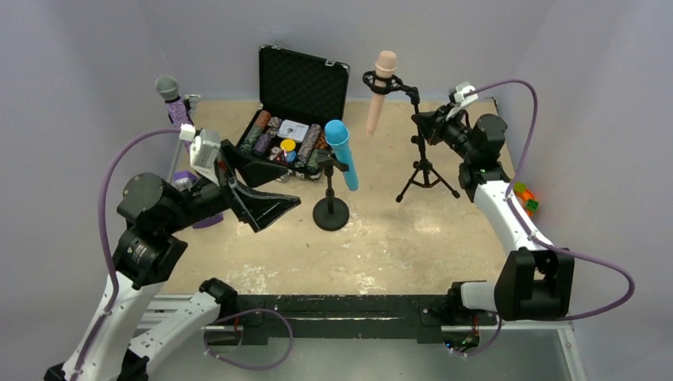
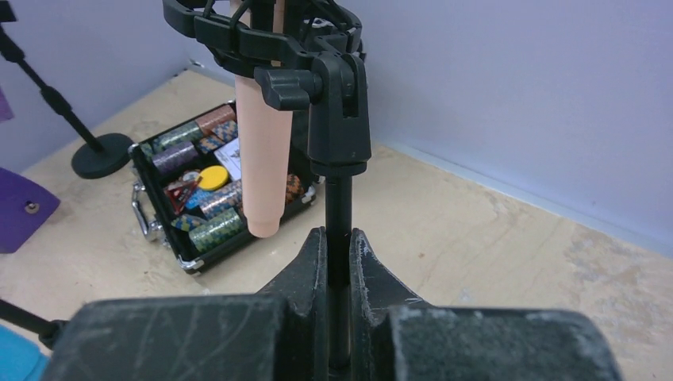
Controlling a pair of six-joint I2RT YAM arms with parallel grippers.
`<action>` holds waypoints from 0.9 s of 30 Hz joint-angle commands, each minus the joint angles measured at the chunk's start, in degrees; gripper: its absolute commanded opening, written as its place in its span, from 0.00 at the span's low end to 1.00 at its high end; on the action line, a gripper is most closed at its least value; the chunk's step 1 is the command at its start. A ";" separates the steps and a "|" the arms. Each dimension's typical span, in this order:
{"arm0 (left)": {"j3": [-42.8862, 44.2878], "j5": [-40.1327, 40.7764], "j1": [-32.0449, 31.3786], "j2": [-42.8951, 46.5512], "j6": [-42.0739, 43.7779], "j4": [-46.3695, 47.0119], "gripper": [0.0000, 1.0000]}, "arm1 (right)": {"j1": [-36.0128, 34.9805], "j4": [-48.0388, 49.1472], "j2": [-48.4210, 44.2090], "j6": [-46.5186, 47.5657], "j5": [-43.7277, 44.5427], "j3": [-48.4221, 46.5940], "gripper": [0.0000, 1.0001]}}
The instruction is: Attach the microphones to the stand
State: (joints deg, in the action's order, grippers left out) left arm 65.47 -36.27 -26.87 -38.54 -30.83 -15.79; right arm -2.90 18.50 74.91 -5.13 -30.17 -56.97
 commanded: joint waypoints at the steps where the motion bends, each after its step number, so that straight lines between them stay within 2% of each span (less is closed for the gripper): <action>1: 7.19 3.93 -7.51 -5.76 3.93 -4.69 0.91 | 0.64 23.16 -1.35 -4.43 -7.83 5.31 0.00; 5: 8.55 6.50 -10.79 -9.32 5.59 -4.55 0.91 | 0.74 38.72 2.08 -5.53 -10.13 9.87 0.00; 14: 11.40 9.51 -14.27 -14.28 10.18 -7.32 0.91 | 0.79 49.65 8.04 -8.27 -14.43 9.27 0.00; 21: 19.87 15.35 -19.59 -22.58 13.34 -11.23 0.92 | 0.87 48.28 0.84 -4.57 -13.10 13.18 0.00; 27: 36.23 20.45 -19.67 -32.25 14.18 -14.32 0.91 | 0.82 39.72 -6.86 -5.96 -8.23 11.86 0.00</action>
State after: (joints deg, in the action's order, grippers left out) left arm 91.20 -20.67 -46.30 -66.65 -18.46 -28.84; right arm -2.22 57.25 74.26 -10.90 -43.46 -42.48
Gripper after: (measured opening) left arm 0.915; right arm 0.059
